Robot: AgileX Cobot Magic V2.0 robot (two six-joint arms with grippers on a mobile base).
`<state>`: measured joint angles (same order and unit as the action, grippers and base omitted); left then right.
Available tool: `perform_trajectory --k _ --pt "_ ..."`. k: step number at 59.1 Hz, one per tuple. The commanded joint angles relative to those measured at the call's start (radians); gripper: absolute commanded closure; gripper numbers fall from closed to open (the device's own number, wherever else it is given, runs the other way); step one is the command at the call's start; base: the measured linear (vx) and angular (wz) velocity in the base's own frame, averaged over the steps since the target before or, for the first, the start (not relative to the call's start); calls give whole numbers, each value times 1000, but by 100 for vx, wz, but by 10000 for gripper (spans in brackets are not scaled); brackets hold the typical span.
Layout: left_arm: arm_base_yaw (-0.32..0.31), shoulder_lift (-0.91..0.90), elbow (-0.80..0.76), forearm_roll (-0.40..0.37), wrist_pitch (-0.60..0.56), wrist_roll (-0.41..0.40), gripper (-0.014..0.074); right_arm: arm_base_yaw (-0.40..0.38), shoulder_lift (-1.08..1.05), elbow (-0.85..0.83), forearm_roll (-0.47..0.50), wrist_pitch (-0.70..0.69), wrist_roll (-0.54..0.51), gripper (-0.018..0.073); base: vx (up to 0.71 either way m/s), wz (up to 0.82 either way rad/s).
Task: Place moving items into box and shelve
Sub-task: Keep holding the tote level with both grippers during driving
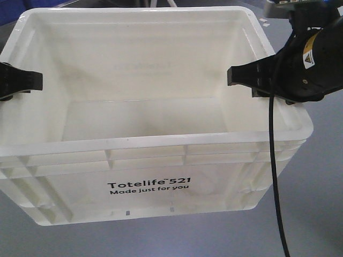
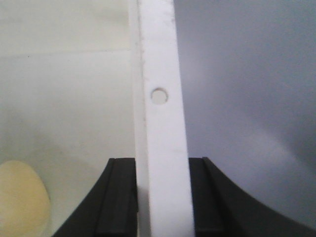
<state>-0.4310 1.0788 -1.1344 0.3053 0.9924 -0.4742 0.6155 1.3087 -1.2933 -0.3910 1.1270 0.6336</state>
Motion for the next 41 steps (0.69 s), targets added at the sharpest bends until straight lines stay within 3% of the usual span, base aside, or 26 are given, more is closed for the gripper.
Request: perform_trajectory --k 1,41 --pt "-4 -39 -43 66 -122 17 428 -7 -35 -40 -117 -37 -4 449 -12 48" --pt "-4 -39 -43 66 -120 17 428 -7 -35 -40 -117 -37 -4 449 -9 37"
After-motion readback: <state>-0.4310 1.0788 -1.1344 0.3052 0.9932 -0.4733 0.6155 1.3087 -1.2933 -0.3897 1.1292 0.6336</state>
